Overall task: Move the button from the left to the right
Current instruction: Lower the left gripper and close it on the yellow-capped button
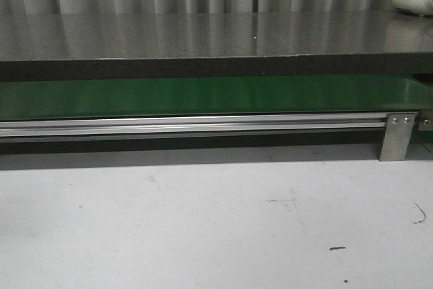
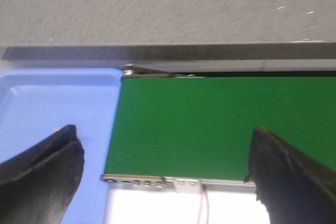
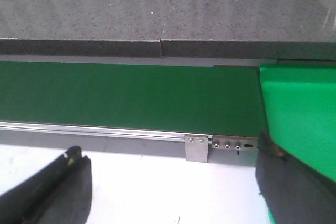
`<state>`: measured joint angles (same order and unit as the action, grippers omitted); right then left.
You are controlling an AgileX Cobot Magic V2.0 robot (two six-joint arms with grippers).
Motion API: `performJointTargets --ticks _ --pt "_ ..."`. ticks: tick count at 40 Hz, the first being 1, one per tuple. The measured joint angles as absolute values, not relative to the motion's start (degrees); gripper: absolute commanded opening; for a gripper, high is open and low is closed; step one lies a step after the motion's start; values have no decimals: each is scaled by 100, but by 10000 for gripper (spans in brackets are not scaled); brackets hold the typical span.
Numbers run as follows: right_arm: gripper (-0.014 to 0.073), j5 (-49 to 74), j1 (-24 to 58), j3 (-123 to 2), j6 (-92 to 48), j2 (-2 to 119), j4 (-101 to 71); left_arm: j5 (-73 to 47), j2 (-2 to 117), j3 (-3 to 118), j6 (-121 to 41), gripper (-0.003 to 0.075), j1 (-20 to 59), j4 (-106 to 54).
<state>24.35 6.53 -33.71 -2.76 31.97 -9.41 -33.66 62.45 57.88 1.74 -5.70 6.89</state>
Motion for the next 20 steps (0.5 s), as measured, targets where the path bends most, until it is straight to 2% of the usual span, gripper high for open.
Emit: performJointTargets --ticks 20 --pt "647 2435 653 -3371 -276 3197 -941 -3842 8685 7406 0 598 -2640 871"
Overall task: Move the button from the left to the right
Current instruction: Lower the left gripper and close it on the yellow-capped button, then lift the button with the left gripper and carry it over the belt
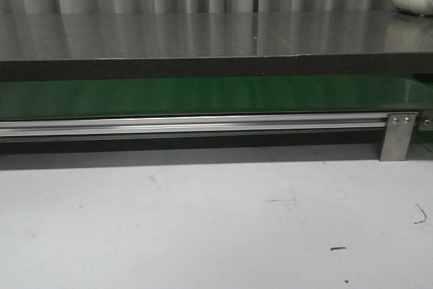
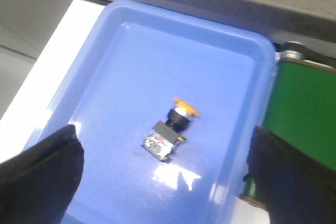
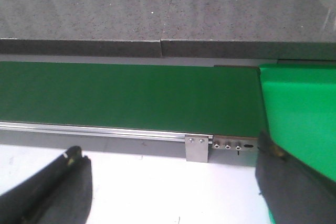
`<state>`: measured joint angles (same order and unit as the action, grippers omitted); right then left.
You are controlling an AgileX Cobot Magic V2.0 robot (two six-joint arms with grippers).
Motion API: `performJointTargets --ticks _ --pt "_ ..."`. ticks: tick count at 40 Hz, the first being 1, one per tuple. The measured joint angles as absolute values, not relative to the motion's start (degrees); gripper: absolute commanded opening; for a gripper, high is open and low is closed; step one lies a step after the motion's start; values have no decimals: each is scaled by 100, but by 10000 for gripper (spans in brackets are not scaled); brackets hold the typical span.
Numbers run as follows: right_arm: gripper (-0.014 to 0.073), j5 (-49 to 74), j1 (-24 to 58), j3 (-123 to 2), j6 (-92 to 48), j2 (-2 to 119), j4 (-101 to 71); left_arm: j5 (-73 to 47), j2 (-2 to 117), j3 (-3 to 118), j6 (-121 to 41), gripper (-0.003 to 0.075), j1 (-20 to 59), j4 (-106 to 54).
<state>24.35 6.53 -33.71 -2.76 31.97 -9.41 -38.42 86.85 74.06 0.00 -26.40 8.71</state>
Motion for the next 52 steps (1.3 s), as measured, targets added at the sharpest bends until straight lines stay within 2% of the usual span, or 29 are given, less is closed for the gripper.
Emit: performJointTargets --ticks 14,21,27,52 --pt "647 2435 653 -3371 -276 3197 -941 -3860 10336 8273 -1158 599 -3012 433" --pt "647 2435 653 -3371 -276 3197 -941 -4388 11253 8949 -2425 599 -3117 -646" --pt "647 2435 653 -3371 -276 3197 -941 -4958 11837 9416 -2996 599 -3130 -850" --pt "647 2435 653 -3371 -276 3197 -941 -5483 12578 9812 -3600 595 -3344 -367"
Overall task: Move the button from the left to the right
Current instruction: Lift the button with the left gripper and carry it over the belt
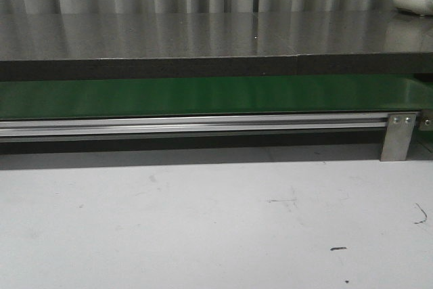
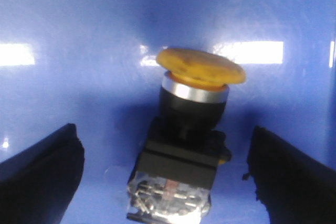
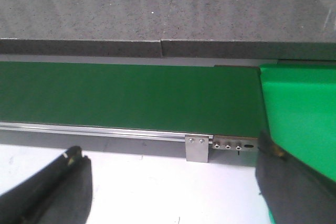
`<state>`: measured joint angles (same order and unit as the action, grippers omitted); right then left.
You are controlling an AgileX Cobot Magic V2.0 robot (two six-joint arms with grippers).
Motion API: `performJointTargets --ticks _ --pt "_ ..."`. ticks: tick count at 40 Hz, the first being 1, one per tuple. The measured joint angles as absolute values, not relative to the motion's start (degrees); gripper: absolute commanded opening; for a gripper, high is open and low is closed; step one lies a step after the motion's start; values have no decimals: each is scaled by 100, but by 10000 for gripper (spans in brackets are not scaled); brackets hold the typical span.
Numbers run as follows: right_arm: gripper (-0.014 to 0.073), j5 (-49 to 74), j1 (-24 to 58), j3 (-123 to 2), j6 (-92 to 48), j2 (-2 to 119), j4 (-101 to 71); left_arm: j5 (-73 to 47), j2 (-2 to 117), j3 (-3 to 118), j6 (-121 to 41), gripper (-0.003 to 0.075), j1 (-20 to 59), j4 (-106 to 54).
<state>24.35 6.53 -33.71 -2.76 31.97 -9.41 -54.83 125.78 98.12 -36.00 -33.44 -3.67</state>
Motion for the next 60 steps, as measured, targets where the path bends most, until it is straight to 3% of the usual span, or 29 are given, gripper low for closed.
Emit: performJointTargets --ticks 3,12,16,38,60 --pt "647 2435 653 -3371 -276 3197 -941 -5505 12660 9812 -3600 554 -3344 -354" --pt "647 2435 653 -3371 -276 3197 -941 -5568 12659 9833 -3663 237 -3344 -354" --pt "647 2435 653 -3371 -276 3197 -941 -5592 12659 9846 -3684 169 -3344 -354" --pt "647 2435 653 -3371 -276 3197 -941 -6381 12480 11310 -3122 167 -3148 -1072" --pt "647 2435 653 -3371 -276 3197 -941 -7129 12029 11568 -1492 168 -1673 -846"
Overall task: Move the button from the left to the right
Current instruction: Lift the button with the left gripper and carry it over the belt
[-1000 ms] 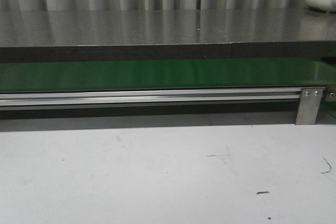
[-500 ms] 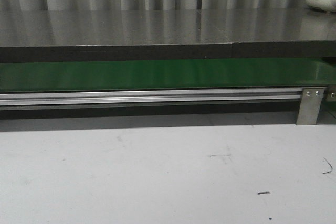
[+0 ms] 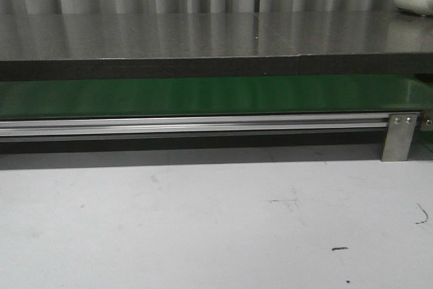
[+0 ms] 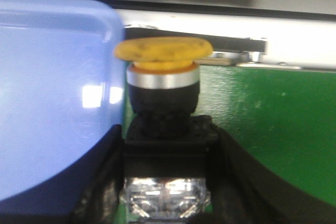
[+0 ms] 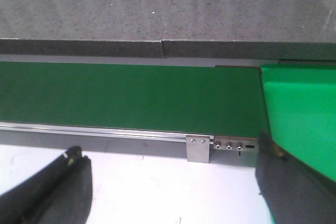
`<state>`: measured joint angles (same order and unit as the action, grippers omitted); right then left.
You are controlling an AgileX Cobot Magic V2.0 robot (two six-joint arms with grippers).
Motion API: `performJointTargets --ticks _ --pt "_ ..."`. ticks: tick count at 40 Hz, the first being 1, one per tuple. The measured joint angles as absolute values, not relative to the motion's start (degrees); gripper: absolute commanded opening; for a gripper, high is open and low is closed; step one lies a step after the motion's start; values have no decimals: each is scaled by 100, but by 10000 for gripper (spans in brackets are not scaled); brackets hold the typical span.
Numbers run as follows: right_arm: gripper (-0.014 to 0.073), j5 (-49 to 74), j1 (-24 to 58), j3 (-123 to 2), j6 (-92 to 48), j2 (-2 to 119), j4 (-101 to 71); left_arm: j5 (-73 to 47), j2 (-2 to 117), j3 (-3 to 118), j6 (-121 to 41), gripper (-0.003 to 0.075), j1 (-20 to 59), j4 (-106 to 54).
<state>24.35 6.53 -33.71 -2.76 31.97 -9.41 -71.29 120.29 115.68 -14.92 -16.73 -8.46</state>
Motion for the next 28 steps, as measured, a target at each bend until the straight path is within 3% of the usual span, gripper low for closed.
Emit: performJointTargets --ticks 10,20,23,28 --pt "647 2444 653 -3371 -276 3197 -941 -7129 12029 11036 -963 168 -938 0" --pt "647 2444 653 -3371 -276 3197 -941 -7119 12029 10504 -800 188 -903 -58" --pt "647 2444 653 -3371 -276 3197 -941 -7100 12020 10458 -792 250 -903 -71" --pt "647 2444 653 -3371 -276 3197 -941 -7085 12007 10449 -792 426 -903 -123"
